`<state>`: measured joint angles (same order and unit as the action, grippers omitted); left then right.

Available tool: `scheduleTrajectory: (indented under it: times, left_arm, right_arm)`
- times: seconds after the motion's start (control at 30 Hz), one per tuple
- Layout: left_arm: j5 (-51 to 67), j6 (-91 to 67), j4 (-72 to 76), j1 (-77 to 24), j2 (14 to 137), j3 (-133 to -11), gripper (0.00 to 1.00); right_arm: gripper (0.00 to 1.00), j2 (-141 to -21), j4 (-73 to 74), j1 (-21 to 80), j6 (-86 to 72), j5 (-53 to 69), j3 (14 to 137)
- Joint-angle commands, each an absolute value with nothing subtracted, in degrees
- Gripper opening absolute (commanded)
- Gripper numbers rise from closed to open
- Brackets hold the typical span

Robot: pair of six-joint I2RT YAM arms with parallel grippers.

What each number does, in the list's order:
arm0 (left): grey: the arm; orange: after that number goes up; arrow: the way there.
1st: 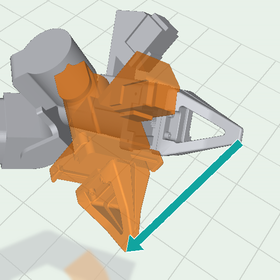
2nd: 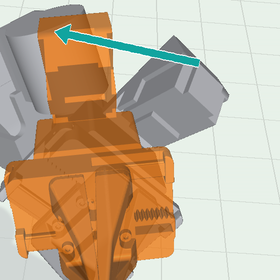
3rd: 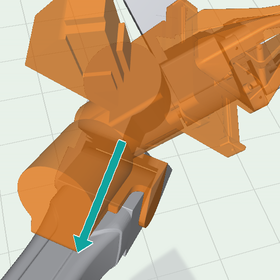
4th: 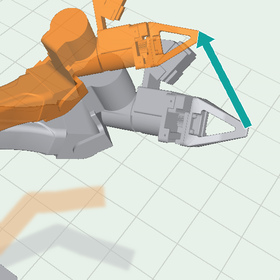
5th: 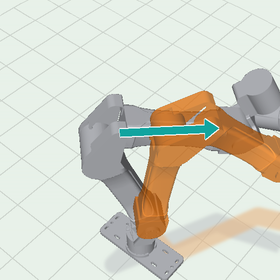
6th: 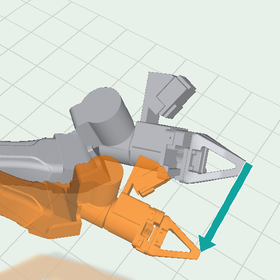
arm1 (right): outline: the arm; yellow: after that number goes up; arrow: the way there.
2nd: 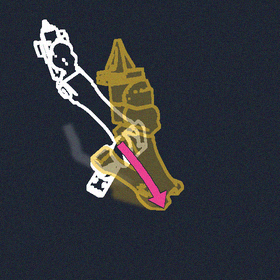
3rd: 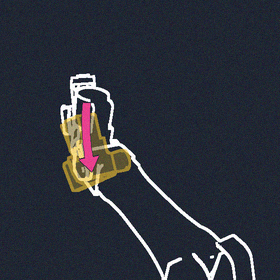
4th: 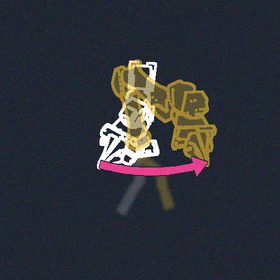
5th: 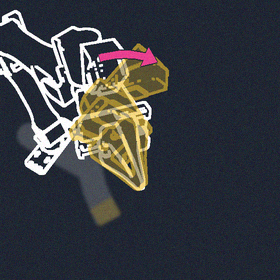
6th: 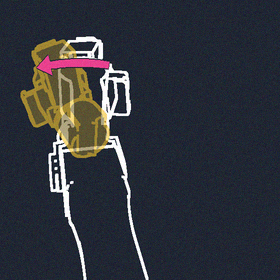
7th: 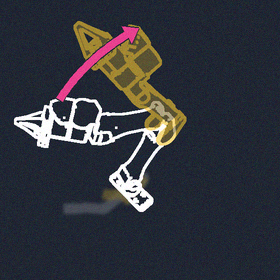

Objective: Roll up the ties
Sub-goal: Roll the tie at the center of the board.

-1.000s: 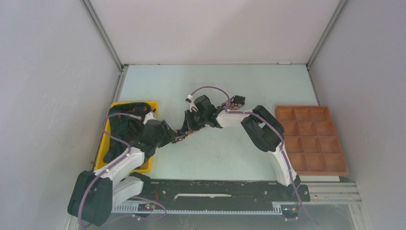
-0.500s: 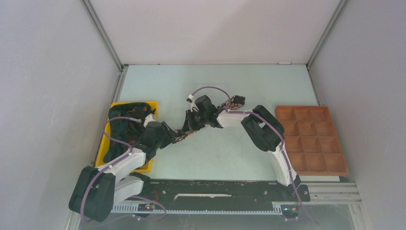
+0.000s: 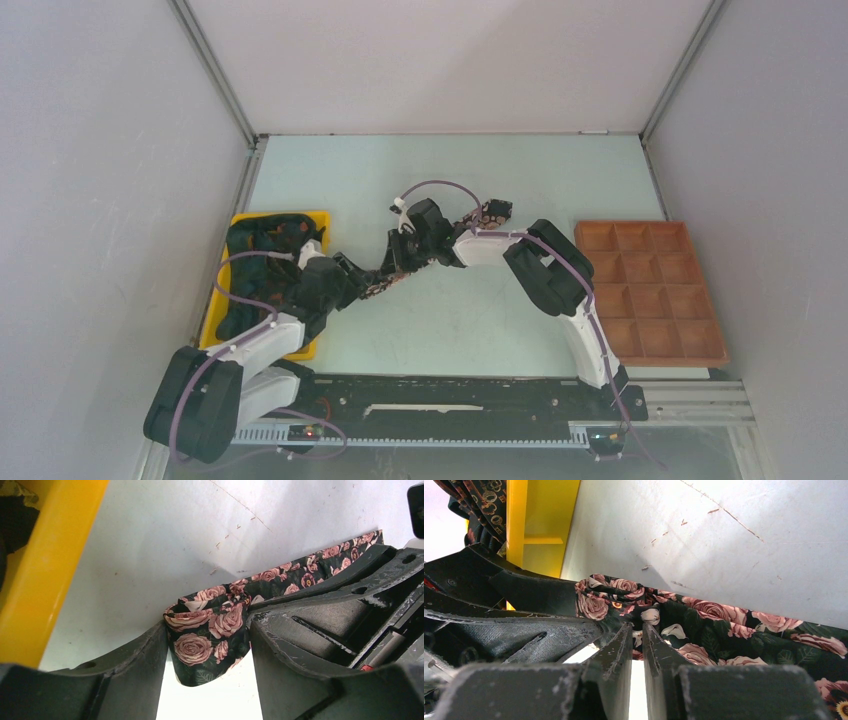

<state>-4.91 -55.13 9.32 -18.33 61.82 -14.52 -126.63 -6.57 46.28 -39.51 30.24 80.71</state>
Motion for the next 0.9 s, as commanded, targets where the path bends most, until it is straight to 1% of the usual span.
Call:
scheduleTrajectory:
  times: [0.0, 0.07, 0.4, 0.5, 0.67, 0.87]
  left_arm:
    - [-5.86, -58.21, 9.16, -17.87, 63.41, -12.89, 0.63]
    - [-5.42, -58.42, 10.24, -17.84, 64.53, -12.76, 0.60]
    - [-4.64, -58.00, 11.71, -17.90, 66.30, -12.86, 0.29]
    - [-5.21, -57.29, 10.36, -17.91, 65.77, -13.25, 0.21]
    - [-6.17, -56.19, 8.30, -17.86, 64.56, -13.52, 0.15]
    - [-6.99, -54.63, 6.17, -17.90, 62.33, -13.67, 0.09]
  right_arm:
    - [0.16, -127.82, -7.43, 46.35, -39.36, 29.49, 80.17]
    - [0.16, -127.83, -7.47, 46.36, -39.33, 29.53, 80.19]
    - [0.16, -126.90, -8.43, 46.41, -39.61, 29.83, 80.16]
    - [0.18, -125.48, -8.29, 45.93, -39.71, 30.16, 80.16]
    - [0.27, -122.55, -7.12, 44.62, -39.06, 29.70, 80.16]
    - [0.28, -123.13, -6.71, 42.83, -38.79, 29.05, 79.75]
